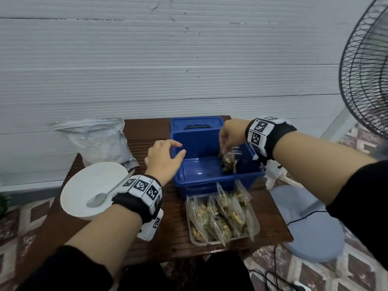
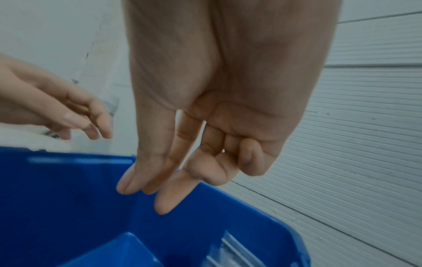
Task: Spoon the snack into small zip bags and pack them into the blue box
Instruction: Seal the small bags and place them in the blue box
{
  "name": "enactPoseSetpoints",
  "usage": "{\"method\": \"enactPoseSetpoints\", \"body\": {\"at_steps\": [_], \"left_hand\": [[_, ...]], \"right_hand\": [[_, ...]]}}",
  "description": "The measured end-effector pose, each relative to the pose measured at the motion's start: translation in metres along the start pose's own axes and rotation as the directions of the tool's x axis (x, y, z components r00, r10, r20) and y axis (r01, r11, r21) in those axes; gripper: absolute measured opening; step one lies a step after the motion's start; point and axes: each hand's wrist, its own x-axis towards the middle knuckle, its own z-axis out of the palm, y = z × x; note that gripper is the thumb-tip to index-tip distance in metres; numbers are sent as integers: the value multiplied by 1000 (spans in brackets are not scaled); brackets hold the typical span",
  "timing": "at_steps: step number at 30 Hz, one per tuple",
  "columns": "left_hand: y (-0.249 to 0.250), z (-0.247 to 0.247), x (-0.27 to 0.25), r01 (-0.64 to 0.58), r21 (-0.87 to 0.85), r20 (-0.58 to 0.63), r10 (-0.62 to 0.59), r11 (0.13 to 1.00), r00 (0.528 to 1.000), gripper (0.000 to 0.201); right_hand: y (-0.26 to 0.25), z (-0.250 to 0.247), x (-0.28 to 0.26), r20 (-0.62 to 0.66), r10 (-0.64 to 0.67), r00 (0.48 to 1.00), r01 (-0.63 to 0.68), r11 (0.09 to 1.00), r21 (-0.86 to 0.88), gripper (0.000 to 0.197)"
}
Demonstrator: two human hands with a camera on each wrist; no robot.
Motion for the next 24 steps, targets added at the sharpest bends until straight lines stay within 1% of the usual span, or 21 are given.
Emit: {"method": "enactPoseSetpoints", "body": {"at_steps": [2,4,6,9,11,13,15,18,20,22,24], "left_hand": [[9,0,-16,-15,15,15,15,1000,1000,11],[15,0,-31,-32,27,36,31,999,999,6],[18,2,-44,-47,53,57,44,998,997,3],[21,4,-61,-61,76,74,56,995,996,8],[21,6,-71,-59,76,84,53,995,995,8],[20,7,-79,-44,74,79,39,996,996,7],[18,7,-87,-22,59,69,17,998,997,6],[16,5,-96,18,17,84,-19,1000,996,5],[15,4,-100,34,11,107,-35,999,994,11],[13,4,-102,43,2,123,-43,999,991,15],[11,4,-105,52,-14,143,-49,999,989,15]], "right_hand": [[-3,9,-19,-19,-52,998,54,993,101,7],[-8,20,-38,-27,-79,997,82,981,173,16],[-13,32,-56,-36,-111,993,117,964,239,20],[-23,52,-78,-56,-152,987,161,941,296,18],[-36,63,-95,-78,-205,976,218,938,269,17],[-50,76,-106,-111,-222,969,244,934,261,20],[-64,89,-113,-136,-182,974,209,951,226,30],[-83,104,-120,-188,-107,976,111,994,14,52],[-94,113,-126,-248,-86,965,64,993,-94,57],[-101,122,-130,-306,-66,950,27,991,-129,55],[-105,130,-131,-368,-44,929,2,994,-113,40]]}}
